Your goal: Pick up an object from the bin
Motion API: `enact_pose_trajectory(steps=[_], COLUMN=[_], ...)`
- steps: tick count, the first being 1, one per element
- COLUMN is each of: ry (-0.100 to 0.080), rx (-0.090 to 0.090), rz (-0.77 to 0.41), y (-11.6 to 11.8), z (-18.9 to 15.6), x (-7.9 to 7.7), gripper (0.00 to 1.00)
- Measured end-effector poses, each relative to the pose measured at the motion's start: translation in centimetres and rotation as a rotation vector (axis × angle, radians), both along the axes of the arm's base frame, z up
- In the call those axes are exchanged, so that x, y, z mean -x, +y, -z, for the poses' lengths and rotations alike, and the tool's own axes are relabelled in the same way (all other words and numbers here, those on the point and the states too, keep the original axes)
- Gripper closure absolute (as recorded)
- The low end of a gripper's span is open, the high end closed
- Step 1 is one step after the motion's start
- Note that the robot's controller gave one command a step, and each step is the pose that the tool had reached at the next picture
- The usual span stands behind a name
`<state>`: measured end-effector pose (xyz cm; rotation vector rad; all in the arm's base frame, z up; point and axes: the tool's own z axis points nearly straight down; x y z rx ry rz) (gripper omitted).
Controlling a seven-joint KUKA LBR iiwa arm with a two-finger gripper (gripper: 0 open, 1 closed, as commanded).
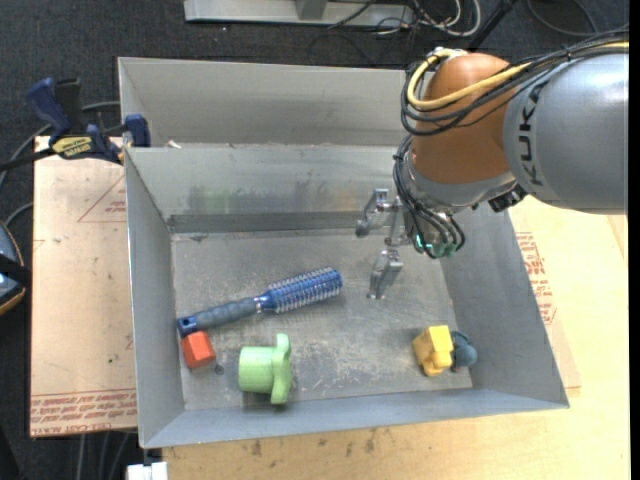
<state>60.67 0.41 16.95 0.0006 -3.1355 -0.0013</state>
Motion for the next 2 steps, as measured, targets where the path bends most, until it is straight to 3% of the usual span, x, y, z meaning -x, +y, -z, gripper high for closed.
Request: enact_pose_trajectory(steps=[1,2], ry=[-0.010,-0.016], rx=[-0.001,-0.001], rz=[-0.225,-0.224], y=[3.51,3.50], z=[9.27,8.97], x=[-1.28,-1.41], gripper=[0.00,1.00])
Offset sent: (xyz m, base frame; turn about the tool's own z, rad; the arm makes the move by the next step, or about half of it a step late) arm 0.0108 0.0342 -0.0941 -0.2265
